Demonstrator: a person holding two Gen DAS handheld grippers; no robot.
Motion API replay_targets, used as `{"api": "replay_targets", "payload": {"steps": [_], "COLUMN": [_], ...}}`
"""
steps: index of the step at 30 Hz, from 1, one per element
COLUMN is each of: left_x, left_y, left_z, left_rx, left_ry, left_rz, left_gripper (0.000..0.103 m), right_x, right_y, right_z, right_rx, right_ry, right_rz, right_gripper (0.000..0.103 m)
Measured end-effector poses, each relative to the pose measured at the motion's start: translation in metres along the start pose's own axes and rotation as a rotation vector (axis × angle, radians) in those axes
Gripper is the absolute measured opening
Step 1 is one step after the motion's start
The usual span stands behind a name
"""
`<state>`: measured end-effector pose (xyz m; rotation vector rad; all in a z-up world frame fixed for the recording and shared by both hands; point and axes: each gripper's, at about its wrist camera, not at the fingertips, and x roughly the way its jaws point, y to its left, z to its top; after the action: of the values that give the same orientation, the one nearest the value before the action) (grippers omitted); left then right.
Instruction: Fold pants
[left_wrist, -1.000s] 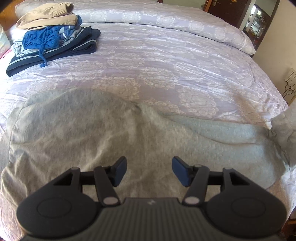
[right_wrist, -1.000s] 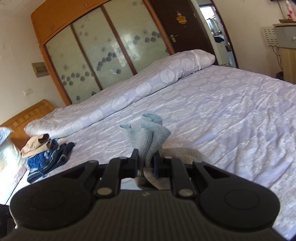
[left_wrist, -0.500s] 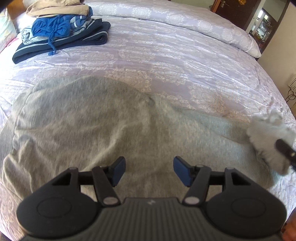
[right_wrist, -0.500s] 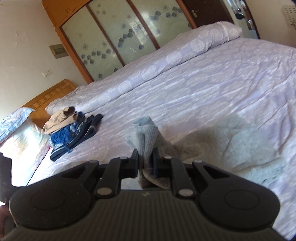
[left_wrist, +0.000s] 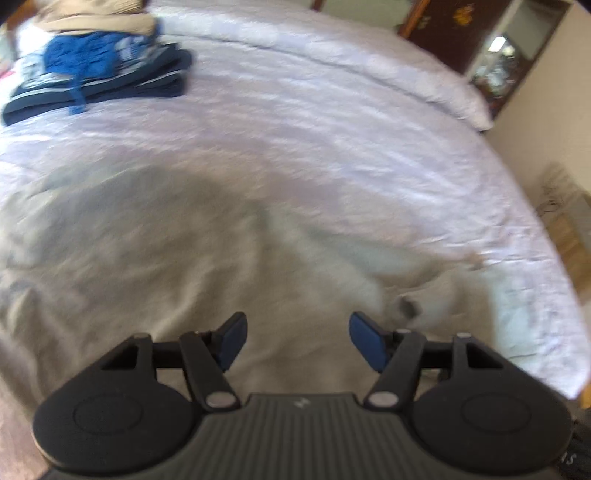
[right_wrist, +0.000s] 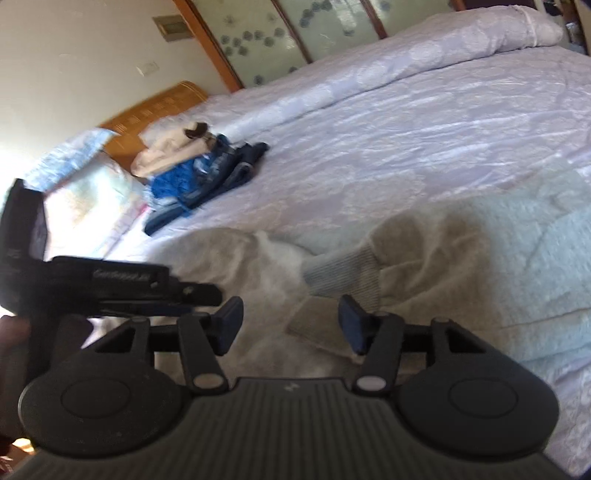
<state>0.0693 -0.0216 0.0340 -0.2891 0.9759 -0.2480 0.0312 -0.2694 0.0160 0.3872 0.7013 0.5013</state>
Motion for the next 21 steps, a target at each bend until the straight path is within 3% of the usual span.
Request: {"api": "replay_targets", "payload": {"steps": [2,4,8,10,13,14,15,18,19,21], "left_x": [0.005,0.017,0.048,0.061,0.077,0.082,0.086,0.084,0.078,0.059], "left_y": [-0.01,-0.02,-0.045,-0.056,-0.064,-0.067,-0.068,-0.071,-0.072,-0.078], "left_z": [0.007,0.014,0.017,0.014,0.01,0.009,0.009,0.011,0.013,0.016], "left_rx": [0.002,-0.011,0.011,0.026,0.04,0.047,0.056,0.072,0.087,0.147], "left_ry": [0.02,0.056,0.132,0.158,0.18,0.186,0.186,0.178,0.158,0.067], "left_rz": [-0.085,-0.163,-0.209,-0.223,-0.23,-0.226,-0.211,-0.234,-0.246,-0.247], "left_gripper": [0.082,0.086,0.086,0.083,0.064,0.045,0.035,0.021,0.02,0.019], "right_x": [-0.018,-0.04,-0.088,-0.113,-0.136,-0.138,-0.138,-0.124,-0.118,-0.111], "right_y": [-0.003,-0.011,-0.05,-0.073,-0.108,-0.118,-0.127,-0.147,-0.15,-0.145], "right_z": [0.002,0.004,0.003,0.001,-0.003,-0.006,-0.009,-0.02,-0.024,-0.025], "right_rx": [0.036,0.064,0.201,0.283,0.415,0.455,0.49,0.585,0.603,0.581], "right_ry": [-0.039,-0.109,-0.252,-0.335,-0.399,-0.402,-0.401,-0.347,-0.328,-0.307], "right_rz": [0.021,-0.029,-0.193,-0.33,-0.456,-0.464,-0.464,-0.414,-0.387,-0.413], "right_gripper": [0.059,0.059,0.059,0.06,0.061,0.061,0.061,0.061,0.057,0.016]}}
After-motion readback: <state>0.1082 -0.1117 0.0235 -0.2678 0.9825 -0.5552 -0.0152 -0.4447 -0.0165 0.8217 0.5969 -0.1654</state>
